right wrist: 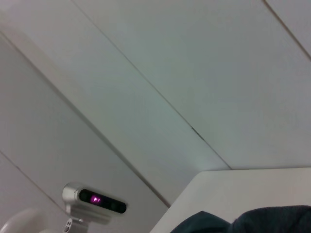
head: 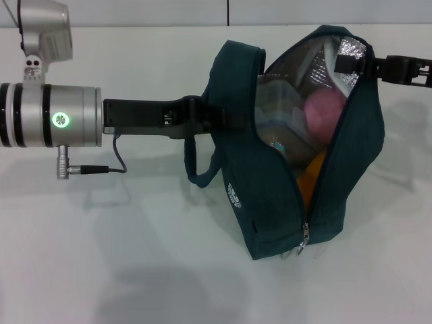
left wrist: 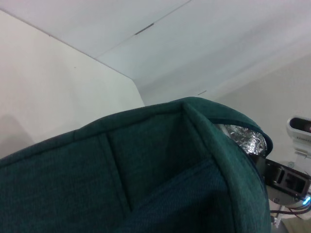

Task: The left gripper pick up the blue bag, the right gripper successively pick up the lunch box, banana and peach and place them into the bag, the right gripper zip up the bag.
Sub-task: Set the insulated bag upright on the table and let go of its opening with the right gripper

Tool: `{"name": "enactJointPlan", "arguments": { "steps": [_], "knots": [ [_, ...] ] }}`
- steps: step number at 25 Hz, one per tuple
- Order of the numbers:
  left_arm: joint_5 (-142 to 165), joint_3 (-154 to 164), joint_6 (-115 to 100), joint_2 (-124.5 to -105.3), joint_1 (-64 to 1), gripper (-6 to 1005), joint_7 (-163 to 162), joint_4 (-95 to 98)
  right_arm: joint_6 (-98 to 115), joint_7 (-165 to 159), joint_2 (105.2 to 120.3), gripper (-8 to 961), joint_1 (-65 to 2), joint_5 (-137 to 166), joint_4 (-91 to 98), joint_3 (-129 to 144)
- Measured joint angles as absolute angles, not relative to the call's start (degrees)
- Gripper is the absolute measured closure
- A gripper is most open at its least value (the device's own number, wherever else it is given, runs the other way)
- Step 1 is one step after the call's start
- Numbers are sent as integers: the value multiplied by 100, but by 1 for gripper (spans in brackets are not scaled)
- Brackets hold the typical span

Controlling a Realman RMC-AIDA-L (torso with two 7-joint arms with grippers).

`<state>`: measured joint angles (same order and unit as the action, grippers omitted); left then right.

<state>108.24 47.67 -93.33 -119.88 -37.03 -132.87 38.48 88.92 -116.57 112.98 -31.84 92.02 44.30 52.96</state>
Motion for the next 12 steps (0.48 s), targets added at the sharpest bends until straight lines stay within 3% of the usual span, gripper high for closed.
{"name": "enactJointPlan", "arguments": {
  "steps": [12],
  "knots": [
    [10618, 5085, -9355, -11969, -3783, 964, -13404, 4210, 9262, -11162, 11241, 901, -3183, 8904, 4358, 5283]
  ]
}}
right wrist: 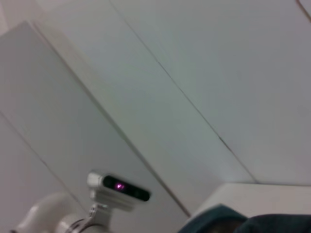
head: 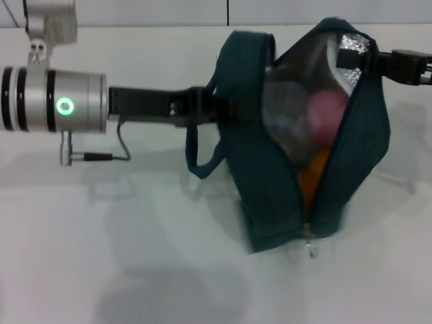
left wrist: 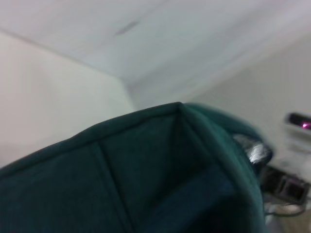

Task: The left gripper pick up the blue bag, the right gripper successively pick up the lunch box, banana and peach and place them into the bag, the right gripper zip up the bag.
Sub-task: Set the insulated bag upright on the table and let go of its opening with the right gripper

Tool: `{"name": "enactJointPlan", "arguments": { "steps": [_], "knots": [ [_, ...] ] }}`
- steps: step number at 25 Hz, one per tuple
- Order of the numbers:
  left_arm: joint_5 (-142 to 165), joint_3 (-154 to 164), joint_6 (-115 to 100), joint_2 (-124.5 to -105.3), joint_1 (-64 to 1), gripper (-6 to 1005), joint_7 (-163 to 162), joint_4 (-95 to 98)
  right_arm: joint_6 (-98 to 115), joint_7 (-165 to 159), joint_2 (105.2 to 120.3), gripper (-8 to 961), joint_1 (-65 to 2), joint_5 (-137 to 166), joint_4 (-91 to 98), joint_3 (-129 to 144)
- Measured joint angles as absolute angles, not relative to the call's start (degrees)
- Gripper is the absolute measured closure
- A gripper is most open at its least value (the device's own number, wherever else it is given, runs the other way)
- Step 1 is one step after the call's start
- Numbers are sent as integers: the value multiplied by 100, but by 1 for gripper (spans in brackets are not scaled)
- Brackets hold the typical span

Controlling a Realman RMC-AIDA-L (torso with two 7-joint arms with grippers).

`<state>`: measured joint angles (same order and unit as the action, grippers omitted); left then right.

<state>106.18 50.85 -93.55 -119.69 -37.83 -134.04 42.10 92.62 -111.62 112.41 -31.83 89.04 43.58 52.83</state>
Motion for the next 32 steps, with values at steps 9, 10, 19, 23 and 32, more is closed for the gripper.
{"name": "enactJointPlan", "arguments": {
  "steps": [9, 10, 19, 23, 32],
  "knots": [
    [10463, 5150, -9243, -11941, -3615, 963, -13429, 4304, 9175, -11121, 11201, 901, -3270, 8783, 4105, 5235],
    [10364, 5147, -9364, -11940, -3620, 963, -13432, 4381, 9221, -11107, 11191, 901, -3293, 8778, 4073, 5225],
    [9964, 5288, -9368, -11915, -3357, 963, -13460, 4474, 9112, -10979, 11209, 900, -3350, 8828, 3884, 5186],
    [10055, 5243, -9304, -11904, -3395, 963, -13362, 4246, 9062, -10947, 11205, 900, -3355, 8851, 3771, 5177],
    [10120, 5243, -9220, -11945, -3318, 963, -13179, 4080, 8993, -10940, 11216, 900, -3358, 8875, 3721, 5202]
  ]
}}
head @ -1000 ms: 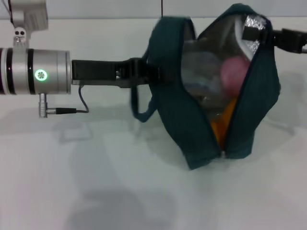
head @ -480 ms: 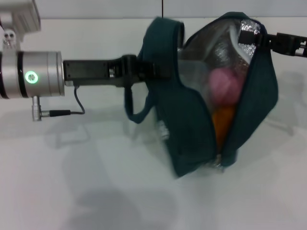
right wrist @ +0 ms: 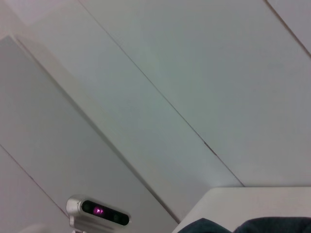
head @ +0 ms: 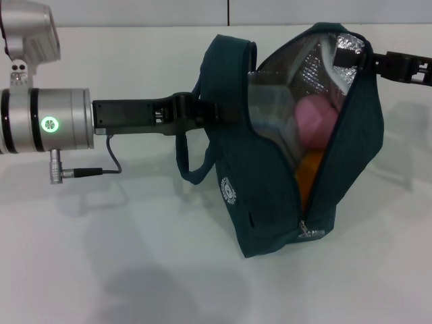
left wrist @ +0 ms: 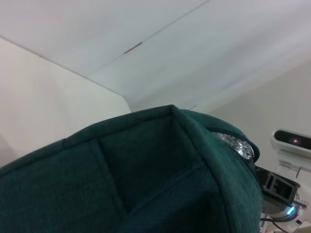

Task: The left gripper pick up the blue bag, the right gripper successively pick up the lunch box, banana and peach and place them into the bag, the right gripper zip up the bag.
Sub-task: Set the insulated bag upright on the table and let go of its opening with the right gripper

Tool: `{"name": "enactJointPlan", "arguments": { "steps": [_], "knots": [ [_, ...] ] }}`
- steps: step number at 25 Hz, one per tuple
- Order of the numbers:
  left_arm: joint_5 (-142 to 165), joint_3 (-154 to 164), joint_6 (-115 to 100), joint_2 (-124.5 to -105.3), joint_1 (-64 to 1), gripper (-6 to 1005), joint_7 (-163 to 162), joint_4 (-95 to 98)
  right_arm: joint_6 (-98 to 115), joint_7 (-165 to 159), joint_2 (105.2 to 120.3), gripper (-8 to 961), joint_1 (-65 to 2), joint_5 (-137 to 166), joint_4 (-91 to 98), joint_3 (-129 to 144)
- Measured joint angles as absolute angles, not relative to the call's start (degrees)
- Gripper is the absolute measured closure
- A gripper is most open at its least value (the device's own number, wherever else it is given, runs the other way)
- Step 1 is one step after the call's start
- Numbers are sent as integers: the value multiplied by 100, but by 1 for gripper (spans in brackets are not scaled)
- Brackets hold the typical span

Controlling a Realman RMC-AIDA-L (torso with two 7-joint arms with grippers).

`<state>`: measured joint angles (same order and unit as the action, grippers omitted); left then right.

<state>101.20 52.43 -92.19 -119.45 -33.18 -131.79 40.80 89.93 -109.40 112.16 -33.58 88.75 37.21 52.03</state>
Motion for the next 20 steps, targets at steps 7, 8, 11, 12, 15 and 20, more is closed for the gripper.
{"name": "enactJointPlan", "arguments": {
  "steps": [7, 8, 11, 12, 15, 20],
  "knots": [
    [10132, 5247, -9110, -11933, -3299, 963, -13060, 3903, 8857, -10893, 11230, 900, -3359, 8905, 3673, 5234],
    [10134, 5247, -9109, -11935, -3295, 963, -13046, 3903, 8828, -10891, 11230, 901, -3363, 8907, 3642, 5243],
    [10139, 5248, -9106, -11938, -3288, 963, -13027, 3902, 8805, -10886, 11231, 900, -3382, 8914, 3592, 5253],
    [10140, 5248, -9104, -11938, -3288, 963, -13024, 3902, 8786, -10855, 11232, 899, -3447, 8984, 3499, 5264],
    [10141, 5247, -9094, -11938, -3287, 963, -13019, 3902, 8846, -10791, 11247, 895, -3526, 9125, 3485, 5282],
    [10141, 5247, -9068, -11935, -3284, 963, -13018, 3902, 8954, -10731, 11259, 875, -3565, 9159, 3484, 5269]
  ]
}}
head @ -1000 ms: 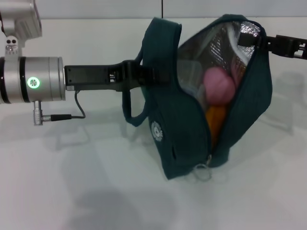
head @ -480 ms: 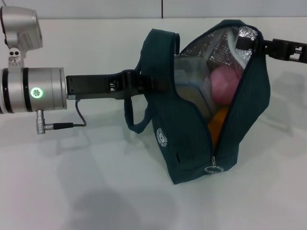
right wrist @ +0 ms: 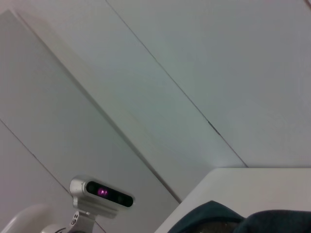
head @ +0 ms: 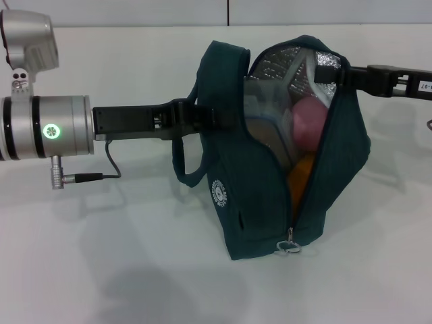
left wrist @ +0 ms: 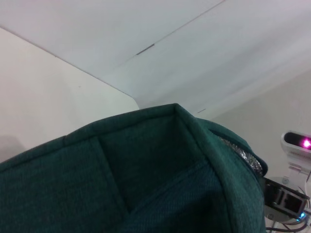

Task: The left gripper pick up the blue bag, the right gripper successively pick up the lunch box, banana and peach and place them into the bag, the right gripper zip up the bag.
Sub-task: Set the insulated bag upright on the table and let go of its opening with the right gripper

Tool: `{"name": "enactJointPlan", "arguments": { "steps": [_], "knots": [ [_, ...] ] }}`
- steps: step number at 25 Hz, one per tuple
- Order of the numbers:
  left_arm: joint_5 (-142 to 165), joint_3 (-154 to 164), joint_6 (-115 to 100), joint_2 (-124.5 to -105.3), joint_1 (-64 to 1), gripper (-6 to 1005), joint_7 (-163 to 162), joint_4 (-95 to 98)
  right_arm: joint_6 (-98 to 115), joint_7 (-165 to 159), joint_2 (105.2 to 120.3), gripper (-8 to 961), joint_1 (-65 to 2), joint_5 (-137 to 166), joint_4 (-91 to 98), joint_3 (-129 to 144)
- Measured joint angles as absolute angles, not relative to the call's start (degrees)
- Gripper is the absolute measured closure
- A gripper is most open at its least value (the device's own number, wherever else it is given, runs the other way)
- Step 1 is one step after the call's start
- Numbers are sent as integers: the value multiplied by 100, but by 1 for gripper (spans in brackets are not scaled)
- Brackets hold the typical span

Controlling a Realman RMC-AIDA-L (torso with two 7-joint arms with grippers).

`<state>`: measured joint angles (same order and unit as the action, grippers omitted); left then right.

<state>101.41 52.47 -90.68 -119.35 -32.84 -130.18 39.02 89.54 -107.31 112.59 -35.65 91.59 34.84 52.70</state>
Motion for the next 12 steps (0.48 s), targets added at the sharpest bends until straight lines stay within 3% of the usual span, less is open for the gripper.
{"name": "enactJointPlan", "arguments": {
  "steps": [9, 12],
  "knots": [
    [10141, 5247, -8995, -11935, -3230, 963, -13016, 3894, 8952, -10743, 11215, 739, -3551, 9125, 3484, 5212],
    [10142, 5247, -8990, -11930, -3225, 963, -13017, 3872, 8964, -10758, 11201, 595, -3542, 9083, 3511, 5207]
  ]
}}
